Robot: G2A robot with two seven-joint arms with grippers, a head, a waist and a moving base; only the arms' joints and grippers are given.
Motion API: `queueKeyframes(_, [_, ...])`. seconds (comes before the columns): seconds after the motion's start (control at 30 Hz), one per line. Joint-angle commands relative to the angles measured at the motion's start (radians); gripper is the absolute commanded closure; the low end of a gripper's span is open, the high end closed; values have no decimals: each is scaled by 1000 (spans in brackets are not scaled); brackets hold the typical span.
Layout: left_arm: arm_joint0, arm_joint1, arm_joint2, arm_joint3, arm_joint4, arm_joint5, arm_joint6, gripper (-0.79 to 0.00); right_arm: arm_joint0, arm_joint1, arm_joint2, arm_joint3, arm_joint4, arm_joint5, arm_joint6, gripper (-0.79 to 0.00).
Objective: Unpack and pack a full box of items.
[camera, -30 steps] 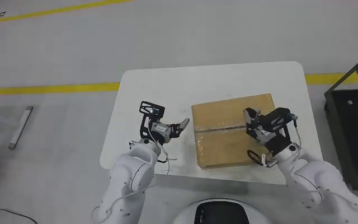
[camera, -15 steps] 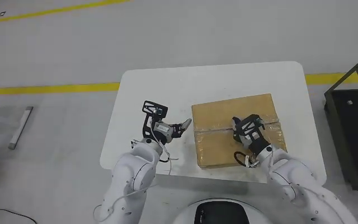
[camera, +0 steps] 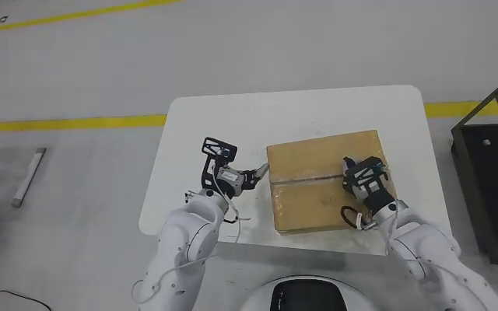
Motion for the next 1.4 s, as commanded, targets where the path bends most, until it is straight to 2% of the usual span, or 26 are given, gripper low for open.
queueKeyframes(0.0, [-1, 0, 3, 2, 0, 2, 1, -785, -7, -2, -2, 6, 3, 5, -17, 0])
queueKeyframes(0.37, [-12, 0, 18, 12, 3, 5, 1, -785, -47, -6, 67, -49, 12, 55, -70, 0])
queueKeyframes(0.8, [-20, 0, 28, 20, 0, 11, 4, -785, -86, -8, 83, -18, -16, 2, -59, 0])
queueKeyframes(0.97, [-23, 2, 29, 19, 21, 6, 5, -785, -89, -11, 124, -71, 19, 37, -109, 0])
queueKeyframes(1.2, [-18, 5, 29, 9, 101, 14, 29, -785, -194, -14, 290, -108, 53, 178, -151, 0])
queueKeyframes(1.37, [-3, 7, 24, 8, 140, 22, 65, -785, -280, -20, 315, -60, 92, 162, -196, 0])
